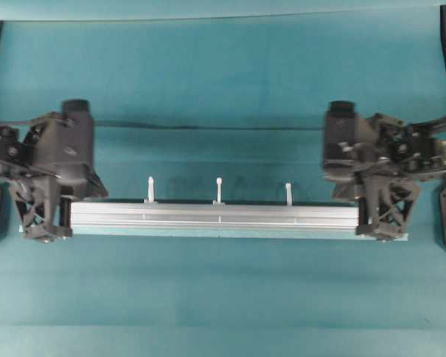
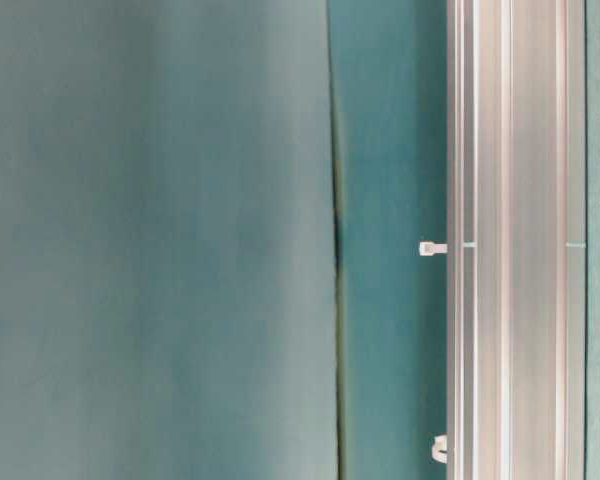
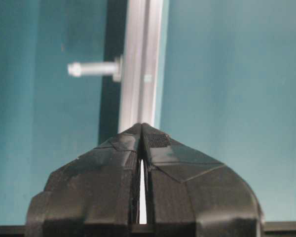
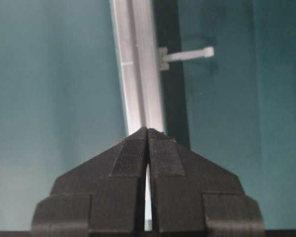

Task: Lift the large metal rail with both hands.
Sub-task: 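Move both grippers down over the two ends of the silver rail, then lower both open grippers around the rail ends and close them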

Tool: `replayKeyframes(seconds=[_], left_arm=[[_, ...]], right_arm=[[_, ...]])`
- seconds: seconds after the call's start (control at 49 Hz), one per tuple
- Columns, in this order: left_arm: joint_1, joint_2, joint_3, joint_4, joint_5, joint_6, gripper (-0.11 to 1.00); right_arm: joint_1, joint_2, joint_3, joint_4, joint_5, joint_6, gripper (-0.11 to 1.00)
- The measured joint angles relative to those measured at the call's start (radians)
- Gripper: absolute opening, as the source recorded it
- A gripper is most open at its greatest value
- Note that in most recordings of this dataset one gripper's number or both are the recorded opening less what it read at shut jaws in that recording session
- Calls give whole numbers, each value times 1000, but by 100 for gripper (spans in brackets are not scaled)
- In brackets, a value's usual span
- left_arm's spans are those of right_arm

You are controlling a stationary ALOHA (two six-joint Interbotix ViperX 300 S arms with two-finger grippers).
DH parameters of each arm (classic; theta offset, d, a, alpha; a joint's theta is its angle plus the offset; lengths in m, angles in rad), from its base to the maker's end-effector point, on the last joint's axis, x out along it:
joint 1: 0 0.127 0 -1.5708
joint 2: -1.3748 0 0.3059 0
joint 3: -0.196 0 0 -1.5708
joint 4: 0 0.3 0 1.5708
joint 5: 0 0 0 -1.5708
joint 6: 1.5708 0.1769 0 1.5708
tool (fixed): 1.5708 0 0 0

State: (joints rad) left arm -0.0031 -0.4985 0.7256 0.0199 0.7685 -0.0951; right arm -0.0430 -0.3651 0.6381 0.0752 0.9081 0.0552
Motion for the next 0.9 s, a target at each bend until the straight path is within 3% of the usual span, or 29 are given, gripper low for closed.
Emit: replayKeyframes(seconds=[0.326,0.449,0.531,0.755,0.816,0.898], left_arm=[[0,87,-55,0,55,51,-1],[0,118,-69,0,57,71,10],[3,138,-75,0,58,71,25],[3,201,-91,-2,61,71,89],[-2,232,-98,0,63,71,98],[-3,267,-103,0,61,78,96]], right_arm=[[-2,58,-32,-3,32,2,2],[0,61,-25,-3,26,2,8],[0,66,-23,-2,26,0,19],[0,95,-6,18,23,0,82],[6,110,5,17,21,-3,93],[15,140,9,11,20,-8,97]])
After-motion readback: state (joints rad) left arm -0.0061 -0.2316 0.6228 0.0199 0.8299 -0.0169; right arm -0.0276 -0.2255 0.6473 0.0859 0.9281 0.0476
